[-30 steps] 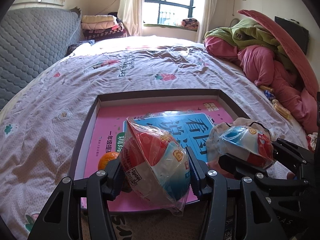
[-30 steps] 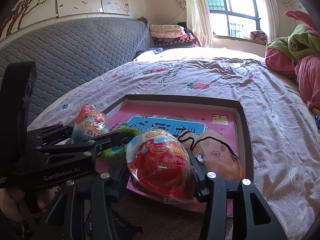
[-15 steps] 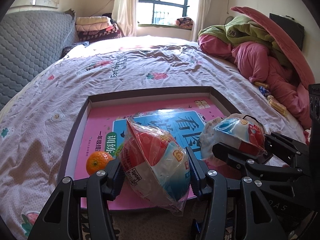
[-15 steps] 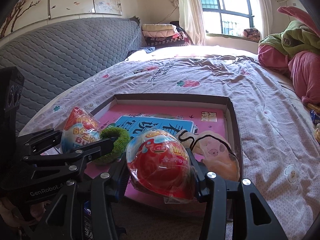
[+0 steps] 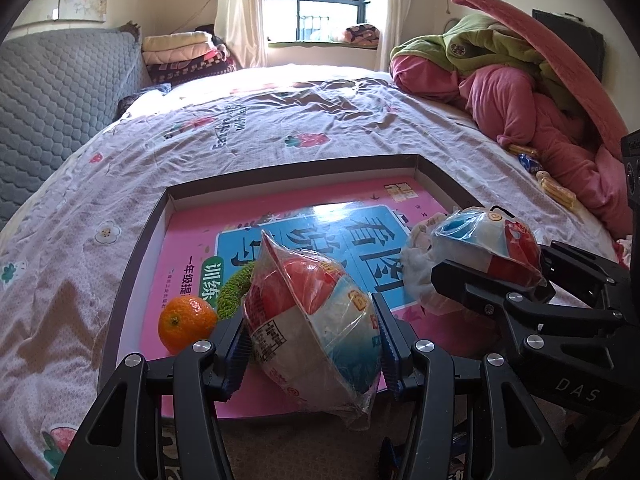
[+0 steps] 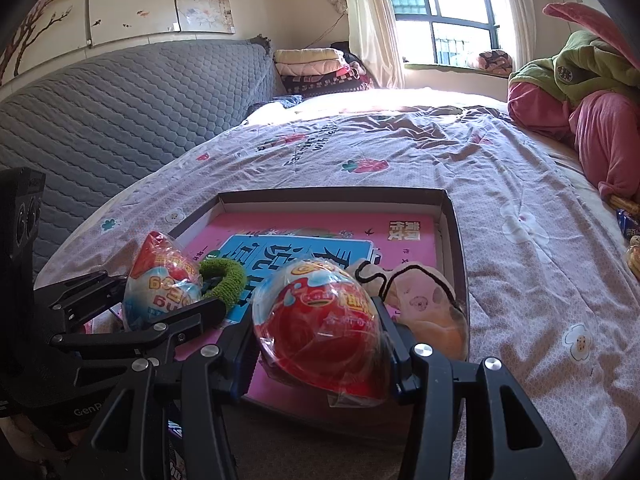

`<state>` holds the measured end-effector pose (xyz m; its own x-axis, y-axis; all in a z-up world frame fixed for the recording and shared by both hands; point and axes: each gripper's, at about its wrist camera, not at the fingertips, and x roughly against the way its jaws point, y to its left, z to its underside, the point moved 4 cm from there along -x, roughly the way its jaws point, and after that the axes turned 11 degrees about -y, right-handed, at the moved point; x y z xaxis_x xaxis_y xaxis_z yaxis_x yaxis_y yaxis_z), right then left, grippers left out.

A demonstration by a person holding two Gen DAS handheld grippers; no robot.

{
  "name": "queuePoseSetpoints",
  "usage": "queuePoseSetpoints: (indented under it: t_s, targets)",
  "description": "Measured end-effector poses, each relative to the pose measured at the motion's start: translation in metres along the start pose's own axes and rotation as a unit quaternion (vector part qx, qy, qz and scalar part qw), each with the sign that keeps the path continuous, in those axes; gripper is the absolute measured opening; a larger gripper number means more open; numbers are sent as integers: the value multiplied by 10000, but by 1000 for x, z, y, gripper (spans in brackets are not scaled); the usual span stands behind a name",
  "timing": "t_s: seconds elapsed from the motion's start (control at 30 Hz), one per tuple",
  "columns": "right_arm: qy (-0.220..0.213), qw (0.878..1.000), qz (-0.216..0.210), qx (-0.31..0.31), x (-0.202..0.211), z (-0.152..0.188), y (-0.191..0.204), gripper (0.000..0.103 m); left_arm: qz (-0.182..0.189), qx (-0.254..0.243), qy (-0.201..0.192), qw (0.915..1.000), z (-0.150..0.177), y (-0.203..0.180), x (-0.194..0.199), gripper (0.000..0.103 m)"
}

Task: Organize objects
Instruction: 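Lower the wrapped egg toy with the left tool while the right tool lowers the red egg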

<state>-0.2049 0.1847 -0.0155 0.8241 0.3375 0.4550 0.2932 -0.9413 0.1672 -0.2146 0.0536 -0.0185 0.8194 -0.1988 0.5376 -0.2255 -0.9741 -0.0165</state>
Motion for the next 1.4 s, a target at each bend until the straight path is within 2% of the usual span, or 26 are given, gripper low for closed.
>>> queuePoseSetpoints:
  t_s: [0.27, 1.1, 1.27, 1.4]
  targets:
    - [-89, 9999, 64, 48, 4, -3, -3, 51, -30, -262, 106, 9996, 6, -9, -3, 56]
    - [-185, 9994, 255, 106, 6, -5, -4, 51, -84, -209, 132, 9997, 6, -6, -4, 56]
    - [-404, 9981, 464, 28, 13, -11, -11, 51, -74, -193, 117, 9997, 4, -5, -3, 56]
    - [-322, 9979, 541, -120, 10, -9, -20, 51, -75, -188, 121, 9997, 5, -5, -3, 56]
